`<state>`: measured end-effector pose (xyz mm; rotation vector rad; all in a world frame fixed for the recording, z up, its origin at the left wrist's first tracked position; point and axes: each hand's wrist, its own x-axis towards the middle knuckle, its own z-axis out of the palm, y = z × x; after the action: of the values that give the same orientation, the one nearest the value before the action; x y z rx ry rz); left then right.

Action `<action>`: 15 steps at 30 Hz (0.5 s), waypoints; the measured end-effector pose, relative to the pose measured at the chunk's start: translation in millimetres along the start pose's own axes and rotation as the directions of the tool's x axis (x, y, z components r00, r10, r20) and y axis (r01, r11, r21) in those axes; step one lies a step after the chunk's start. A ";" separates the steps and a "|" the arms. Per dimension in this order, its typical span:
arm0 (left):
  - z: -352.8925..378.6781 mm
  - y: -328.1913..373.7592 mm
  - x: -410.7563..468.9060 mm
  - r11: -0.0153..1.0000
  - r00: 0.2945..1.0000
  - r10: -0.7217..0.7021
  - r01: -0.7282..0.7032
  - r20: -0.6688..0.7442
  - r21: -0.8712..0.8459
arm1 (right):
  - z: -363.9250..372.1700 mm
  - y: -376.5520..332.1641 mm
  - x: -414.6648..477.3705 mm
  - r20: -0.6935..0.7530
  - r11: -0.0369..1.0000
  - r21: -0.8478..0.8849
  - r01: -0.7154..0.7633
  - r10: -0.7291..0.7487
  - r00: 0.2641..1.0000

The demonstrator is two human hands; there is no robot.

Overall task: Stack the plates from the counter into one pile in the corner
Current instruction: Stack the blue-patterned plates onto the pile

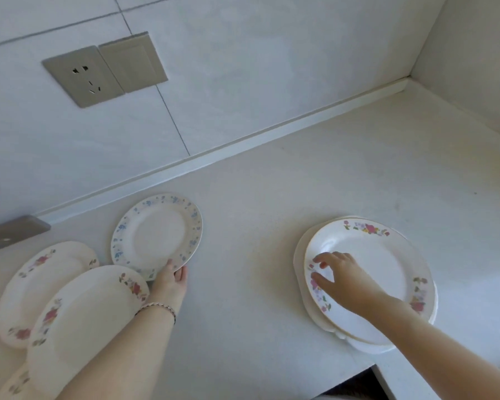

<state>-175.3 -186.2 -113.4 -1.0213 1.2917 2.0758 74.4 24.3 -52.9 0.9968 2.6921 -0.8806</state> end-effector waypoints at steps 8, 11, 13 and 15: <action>1.4 4.3 16.2 0.997 0.997 -0.081 0.081 -0.002 -0.013 | 9.9 -22.0 8.9 0.058 0.997 0.069 0.039 -0.043 0.997; 6.1 -0.4 2.3 0.997 0.996 -0.079 0.080 0.030 -0.014 | 11.7 -26.4 11.9 0.041 0.993 0.114 0.032 -0.037 0.998; 6.9 -4.7 -9.9 0.995 0.994 -0.099 0.099 0.056 -0.004 | 14.2 -29.9 13.9 0.017 0.988 0.148 0.043 -0.046 0.999; 8.7 -10.5 -24.6 0.991 0.987 -0.133 0.134 0.087 -0.004 | 16.2 -35.5 15.0 -0.008 0.981 0.188 0.050 -0.049 0.999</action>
<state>-155.8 -174.2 -97.0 -0.9835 1.1399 2.0044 39.2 1.8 -54.0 0.9696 2.6864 -1.1632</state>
